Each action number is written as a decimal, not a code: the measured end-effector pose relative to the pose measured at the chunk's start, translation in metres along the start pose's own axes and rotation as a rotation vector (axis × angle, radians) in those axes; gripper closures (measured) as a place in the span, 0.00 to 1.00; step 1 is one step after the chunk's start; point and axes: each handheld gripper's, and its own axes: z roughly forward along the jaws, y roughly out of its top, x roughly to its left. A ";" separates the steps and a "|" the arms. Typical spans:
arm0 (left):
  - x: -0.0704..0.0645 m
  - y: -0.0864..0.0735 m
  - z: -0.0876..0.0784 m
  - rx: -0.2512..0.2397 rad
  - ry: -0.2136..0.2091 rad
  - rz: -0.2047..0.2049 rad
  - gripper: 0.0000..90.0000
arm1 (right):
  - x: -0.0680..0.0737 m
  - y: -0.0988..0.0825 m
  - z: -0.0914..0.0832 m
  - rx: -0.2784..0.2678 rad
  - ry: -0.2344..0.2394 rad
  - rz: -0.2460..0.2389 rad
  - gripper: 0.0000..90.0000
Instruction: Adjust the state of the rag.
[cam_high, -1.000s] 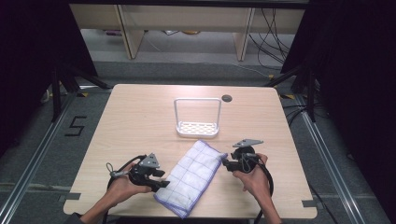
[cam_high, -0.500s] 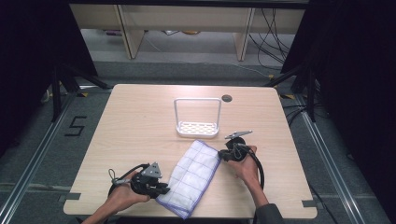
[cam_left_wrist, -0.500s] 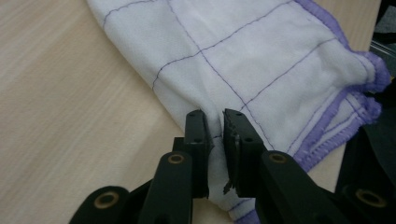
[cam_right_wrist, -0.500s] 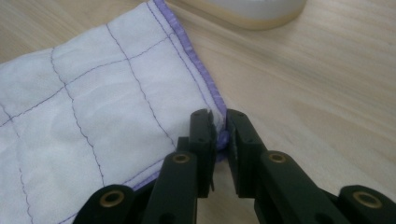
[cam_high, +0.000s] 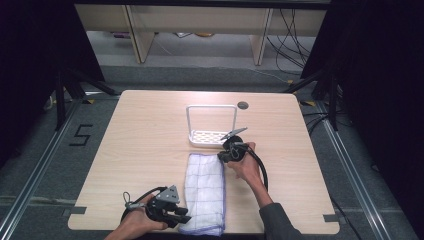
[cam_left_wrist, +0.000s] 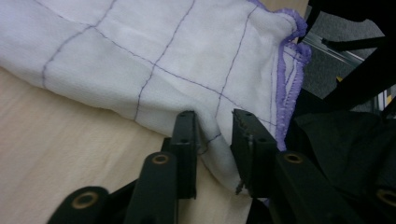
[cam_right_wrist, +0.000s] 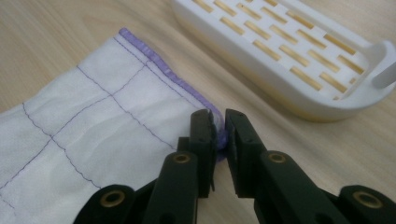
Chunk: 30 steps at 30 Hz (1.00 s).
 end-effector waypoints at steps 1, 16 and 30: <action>0.003 0.000 -0.003 -0.015 0.002 -0.014 0.71 | -0.001 0.001 -0.001 0.001 0.014 0.003 0.87; 0.094 0.043 -0.019 -0.148 0.209 -0.164 0.49 | -0.011 0.000 -0.011 -0.037 -0.047 0.117 0.53; 0.138 0.074 0.014 -0.081 0.291 -0.220 0.46 | -0.010 0.001 0.002 -0.001 -0.047 0.101 0.49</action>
